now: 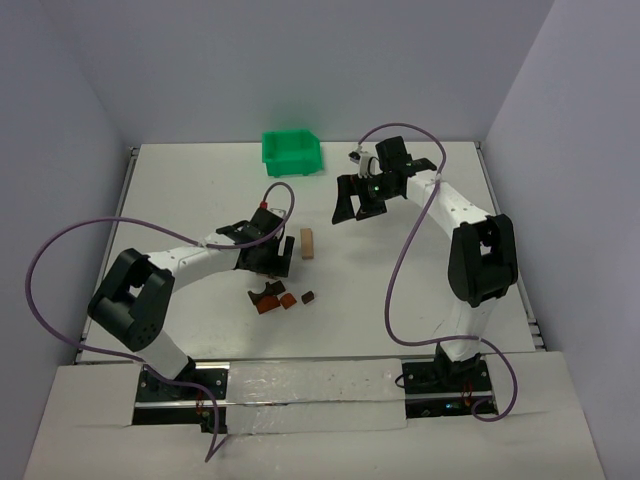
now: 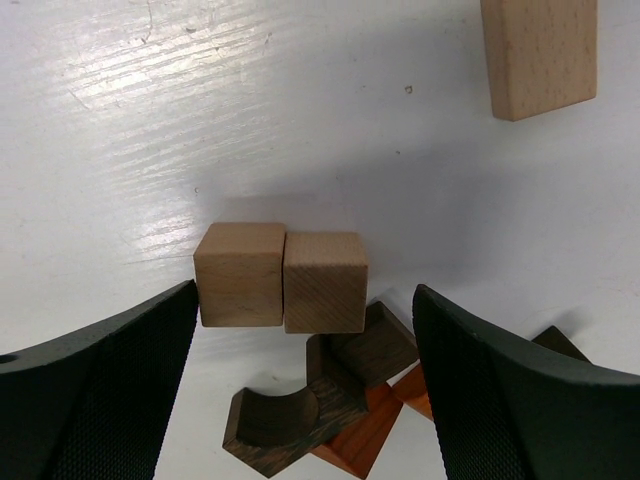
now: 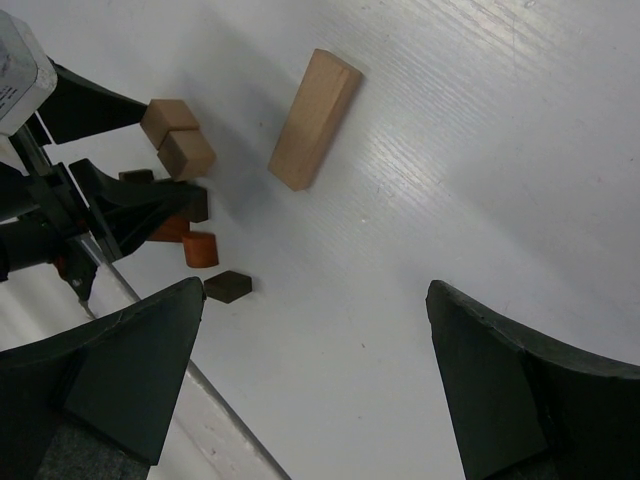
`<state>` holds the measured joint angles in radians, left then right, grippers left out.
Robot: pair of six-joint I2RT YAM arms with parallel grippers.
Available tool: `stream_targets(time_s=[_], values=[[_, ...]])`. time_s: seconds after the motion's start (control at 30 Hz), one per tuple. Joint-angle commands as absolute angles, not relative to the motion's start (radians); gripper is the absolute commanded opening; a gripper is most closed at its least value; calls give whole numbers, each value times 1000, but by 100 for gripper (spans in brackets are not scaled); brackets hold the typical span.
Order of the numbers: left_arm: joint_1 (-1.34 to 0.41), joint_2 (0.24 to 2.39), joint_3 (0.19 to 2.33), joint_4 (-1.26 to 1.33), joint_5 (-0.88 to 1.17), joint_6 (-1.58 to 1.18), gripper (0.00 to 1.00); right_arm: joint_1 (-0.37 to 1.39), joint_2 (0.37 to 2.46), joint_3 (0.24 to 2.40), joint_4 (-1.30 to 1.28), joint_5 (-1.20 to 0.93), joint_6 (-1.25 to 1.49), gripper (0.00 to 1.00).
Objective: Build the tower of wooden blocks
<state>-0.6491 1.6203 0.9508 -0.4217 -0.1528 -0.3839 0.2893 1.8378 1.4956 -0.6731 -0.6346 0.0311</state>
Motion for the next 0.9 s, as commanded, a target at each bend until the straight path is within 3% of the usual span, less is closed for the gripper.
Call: stream_targets(time_s=[0.0,0.87], values=[[-658,1631,989,-375,-175,-355,92,279,1845,1494,-649,-661,41,100],[-657,1650,954,-314,-190,-264,80,259,1881,1514,-663,-698,57,100]])
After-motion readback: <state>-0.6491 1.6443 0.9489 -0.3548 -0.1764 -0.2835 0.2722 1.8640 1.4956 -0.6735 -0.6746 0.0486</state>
